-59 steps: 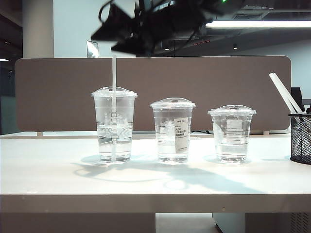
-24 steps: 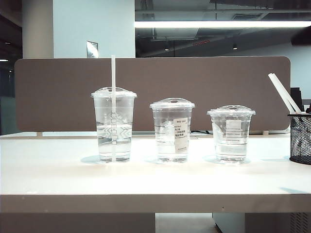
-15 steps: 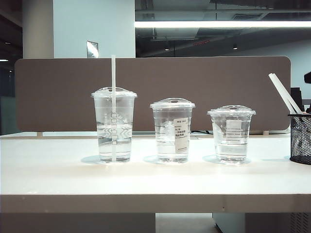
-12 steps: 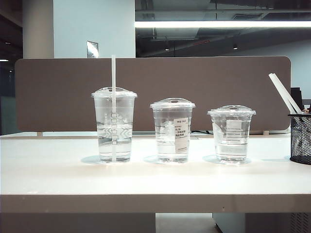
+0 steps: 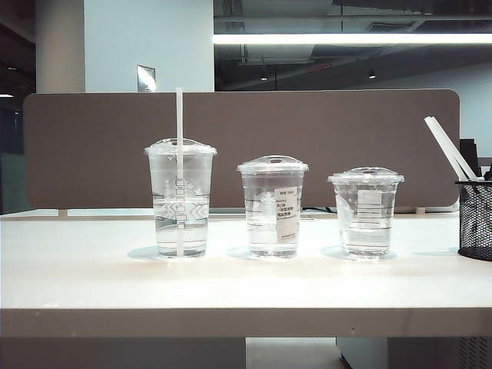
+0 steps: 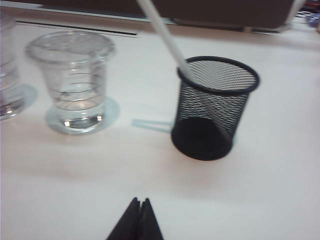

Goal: Pick up the straw and insert it into the large coffee cup.

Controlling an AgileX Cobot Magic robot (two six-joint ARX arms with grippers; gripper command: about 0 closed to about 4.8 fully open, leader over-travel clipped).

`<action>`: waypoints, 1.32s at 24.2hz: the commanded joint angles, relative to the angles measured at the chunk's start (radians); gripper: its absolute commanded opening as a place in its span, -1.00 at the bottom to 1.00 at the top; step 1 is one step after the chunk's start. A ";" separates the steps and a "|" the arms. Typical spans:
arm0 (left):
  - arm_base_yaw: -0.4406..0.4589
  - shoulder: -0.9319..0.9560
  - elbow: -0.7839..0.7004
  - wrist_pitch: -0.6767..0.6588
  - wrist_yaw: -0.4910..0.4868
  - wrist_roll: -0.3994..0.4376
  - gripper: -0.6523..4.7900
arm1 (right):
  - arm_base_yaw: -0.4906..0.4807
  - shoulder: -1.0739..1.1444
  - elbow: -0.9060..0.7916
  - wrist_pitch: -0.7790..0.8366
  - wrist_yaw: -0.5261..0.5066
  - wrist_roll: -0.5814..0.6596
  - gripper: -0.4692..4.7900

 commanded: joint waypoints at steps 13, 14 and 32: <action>0.000 0.001 0.003 0.009 0.005 0.000 -0.78 | -0.057 -0.001 -0.007 0.010 0.013 -0.004 -0.85; 0.000 0.001 0.003 0.010 0.005 0.000 -0.78 | -0.057 -0.001 -0.007 0.010 0.013 -0.004 -0.85; 0.002 -0.001 -0.114 0.057 -0.127 0.099 -0.77 | -0.057 -0.001 -0.007 0.010 0.013 -0.004 -0.85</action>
